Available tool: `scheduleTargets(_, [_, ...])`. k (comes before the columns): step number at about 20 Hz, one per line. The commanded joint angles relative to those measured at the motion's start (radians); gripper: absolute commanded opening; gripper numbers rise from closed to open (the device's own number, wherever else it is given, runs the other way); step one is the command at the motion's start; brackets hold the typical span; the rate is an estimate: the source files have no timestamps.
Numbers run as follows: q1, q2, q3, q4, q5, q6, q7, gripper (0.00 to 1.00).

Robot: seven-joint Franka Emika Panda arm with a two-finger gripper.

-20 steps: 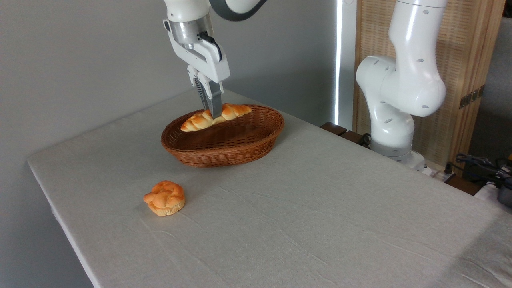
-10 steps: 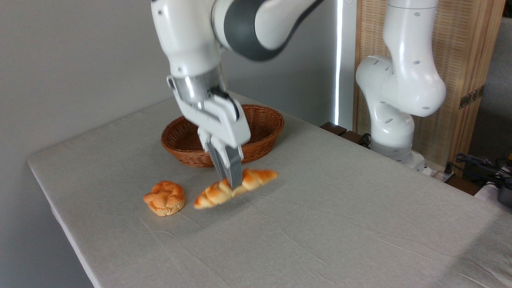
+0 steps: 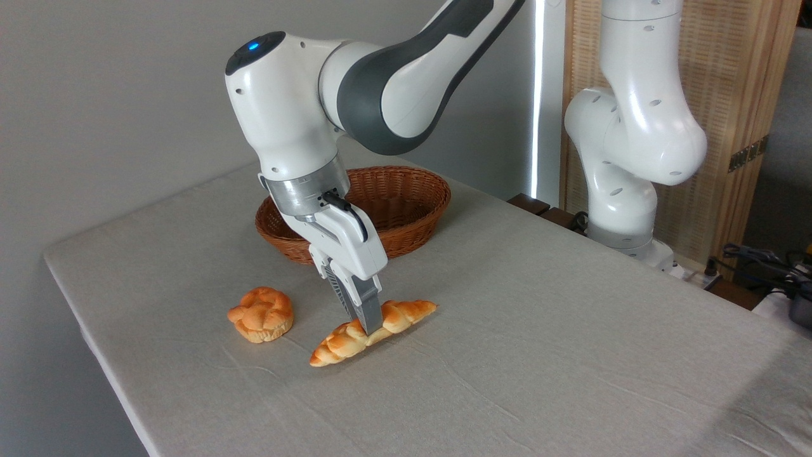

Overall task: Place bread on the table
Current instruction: 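Move the roll beside the round bun and lower it onto the table, then open the gripper to release the braided roll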

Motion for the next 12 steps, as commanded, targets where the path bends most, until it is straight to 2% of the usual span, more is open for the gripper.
scheduleTargets(1, [-0.003, -0.003, 0.003, 0.021, 0.011, -0.016, -0.004, 1.00])
scheduleTargets(8, [-0.003, -0.009, 0.012, 0.024, 0.017, -0.022, 0.000, 1.00])
scheduleTargets(10, [-0.003, -0.021, 0.014, 0.064, 0.016, -0.036, -0.003, 1.00])
scheduleTargets(12, [0.027, -0.022, 0.000, 0.145, 0.007, -0.100, -0.006, 1.00])
